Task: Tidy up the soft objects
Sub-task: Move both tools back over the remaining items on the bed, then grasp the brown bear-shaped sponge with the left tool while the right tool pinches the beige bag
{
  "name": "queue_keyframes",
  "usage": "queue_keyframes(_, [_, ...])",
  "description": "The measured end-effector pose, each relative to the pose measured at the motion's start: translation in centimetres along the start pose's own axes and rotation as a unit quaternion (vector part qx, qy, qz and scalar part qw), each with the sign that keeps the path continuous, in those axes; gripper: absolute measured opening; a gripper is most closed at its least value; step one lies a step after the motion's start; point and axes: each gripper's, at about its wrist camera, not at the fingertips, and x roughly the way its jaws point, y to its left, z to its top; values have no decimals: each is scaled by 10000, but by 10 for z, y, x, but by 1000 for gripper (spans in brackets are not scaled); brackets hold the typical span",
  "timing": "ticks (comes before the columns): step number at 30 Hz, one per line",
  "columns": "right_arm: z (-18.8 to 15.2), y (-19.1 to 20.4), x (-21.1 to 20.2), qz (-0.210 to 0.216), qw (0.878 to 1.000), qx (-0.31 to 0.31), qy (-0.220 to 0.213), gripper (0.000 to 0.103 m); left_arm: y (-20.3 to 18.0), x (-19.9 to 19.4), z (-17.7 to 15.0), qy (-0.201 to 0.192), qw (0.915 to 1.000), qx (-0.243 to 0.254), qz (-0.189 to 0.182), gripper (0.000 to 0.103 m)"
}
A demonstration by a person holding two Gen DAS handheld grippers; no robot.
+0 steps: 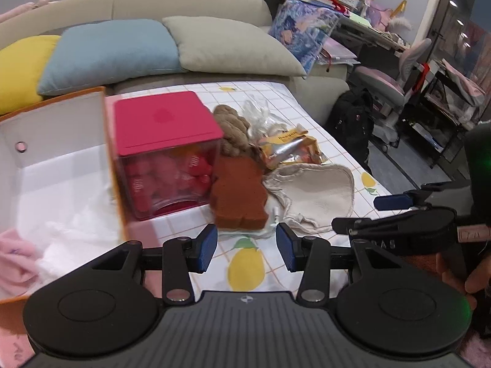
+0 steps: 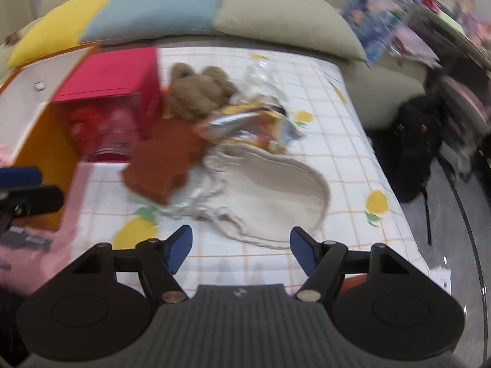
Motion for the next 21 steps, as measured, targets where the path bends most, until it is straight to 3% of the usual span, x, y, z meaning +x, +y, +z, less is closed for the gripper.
queue_keyframes(7, [7,-20,27,27,9987,496,135,74,-6,33,0,197,9995,178,-171,53])
queue_keyframes(13, [12,-38,46,151,9936,1074,324,81,-15,53,5,288,9984,489,48,53])
queue_keyframes(14, [13,-40,48,128,9931,1127,313,86,-15,57,7,281,9985,465,115,55])
queue_keyframes(16, [15,-43,52,74,9927,1181,255,90,-12,62,12,273,9989,337,167,71])
queue_keyframes(21, [22,-41,69,92,9932,1103,359,90,-6,80,21,342,9991,37,247,80])
